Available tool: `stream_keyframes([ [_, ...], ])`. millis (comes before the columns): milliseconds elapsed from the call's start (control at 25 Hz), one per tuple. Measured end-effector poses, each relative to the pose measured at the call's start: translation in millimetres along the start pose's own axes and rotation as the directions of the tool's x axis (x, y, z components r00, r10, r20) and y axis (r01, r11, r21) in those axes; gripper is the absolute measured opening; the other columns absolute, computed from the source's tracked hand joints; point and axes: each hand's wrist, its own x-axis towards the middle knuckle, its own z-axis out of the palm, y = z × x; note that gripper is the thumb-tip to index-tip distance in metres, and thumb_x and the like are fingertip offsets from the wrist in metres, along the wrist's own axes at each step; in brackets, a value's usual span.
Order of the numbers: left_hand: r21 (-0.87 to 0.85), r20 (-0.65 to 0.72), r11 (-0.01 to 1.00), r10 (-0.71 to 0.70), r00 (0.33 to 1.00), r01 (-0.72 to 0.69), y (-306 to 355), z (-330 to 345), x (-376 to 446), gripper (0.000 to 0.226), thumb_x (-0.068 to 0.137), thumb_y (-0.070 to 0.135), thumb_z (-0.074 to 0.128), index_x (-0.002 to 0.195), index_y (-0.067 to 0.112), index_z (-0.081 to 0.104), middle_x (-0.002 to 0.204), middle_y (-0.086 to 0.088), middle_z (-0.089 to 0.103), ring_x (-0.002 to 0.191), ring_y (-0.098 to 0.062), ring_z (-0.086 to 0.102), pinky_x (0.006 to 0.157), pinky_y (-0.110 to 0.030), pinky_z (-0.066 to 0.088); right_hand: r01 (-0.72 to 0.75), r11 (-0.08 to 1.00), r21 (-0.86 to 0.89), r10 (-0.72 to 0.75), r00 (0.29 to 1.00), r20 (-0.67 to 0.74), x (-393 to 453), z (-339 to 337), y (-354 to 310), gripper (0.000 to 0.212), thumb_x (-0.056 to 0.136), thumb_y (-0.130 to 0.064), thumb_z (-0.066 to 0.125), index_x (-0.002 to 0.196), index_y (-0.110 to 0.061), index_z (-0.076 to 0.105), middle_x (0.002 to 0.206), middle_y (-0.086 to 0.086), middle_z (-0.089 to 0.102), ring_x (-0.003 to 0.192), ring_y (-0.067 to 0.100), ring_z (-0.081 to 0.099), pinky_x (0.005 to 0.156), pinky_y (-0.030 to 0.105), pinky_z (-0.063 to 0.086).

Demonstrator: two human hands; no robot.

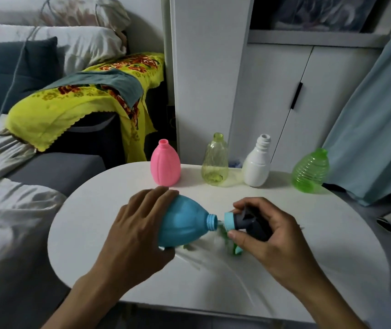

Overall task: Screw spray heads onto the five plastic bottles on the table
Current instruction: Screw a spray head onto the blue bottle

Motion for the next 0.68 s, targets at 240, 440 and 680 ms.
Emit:
stream_keyframes([
  [240,0.021,0.006,1.0,0.01,1.0,-0.01,7.2,4.5,-0.6,0.099,0.053,0.034,0.089,0.139,0.017,0.044,0.14,-0.008,0.053,0.122,-0.035,0.049,0.093,-0.048,0.05,0.144,0.965,-0.219,-0.136,0.989,0.054,-1.2,8.5,2.3,0.032,0.072,-0.016,0.08,0.097,-0.03,0.067,0.097,-0.017,0.068,0.089,0.003,0.066,0.072,0.005,0.046],
  [440,0.026,-0.008,1.0,0.003,1.0,-0.002,11.7,6.2,-2.0,0.099,0.053,0.034,0.09,0.138,0.017,0.043,0.139,-0.011,0.054,0.121,-0.037,0.051,0.091,-0.052,0.052,0.27,0.912,-0.31,-0.242,0.962,0.125,0.8,11.9,5.2,0.034,0.076,-0.006,0.079,0.101,-0.021,0.064,0.102,-0.013,0.062,0.1,0.013,0.063,0.083,0.014,0.05],
  [680,0.068,-0.072,0.998,0.01,0.997,-0.005,15.8,9.6,-8.1,0.098,0.054,0.03,0.09,0.139,0.015,0.043,0.14,-0.015,0.053,0.125,-0.041,0.048,0.095,-0.052,0.047,0.092,0.99,-0.11,-0.092,0.996,0.004,-7.8,15.7,4.1,0.05,0.076,-0.022,0.078,0.113,-0.039,0.05,0.096,-0.009,0.067,0.089,0.009,0.068,0.073,0.01,0.05],
])
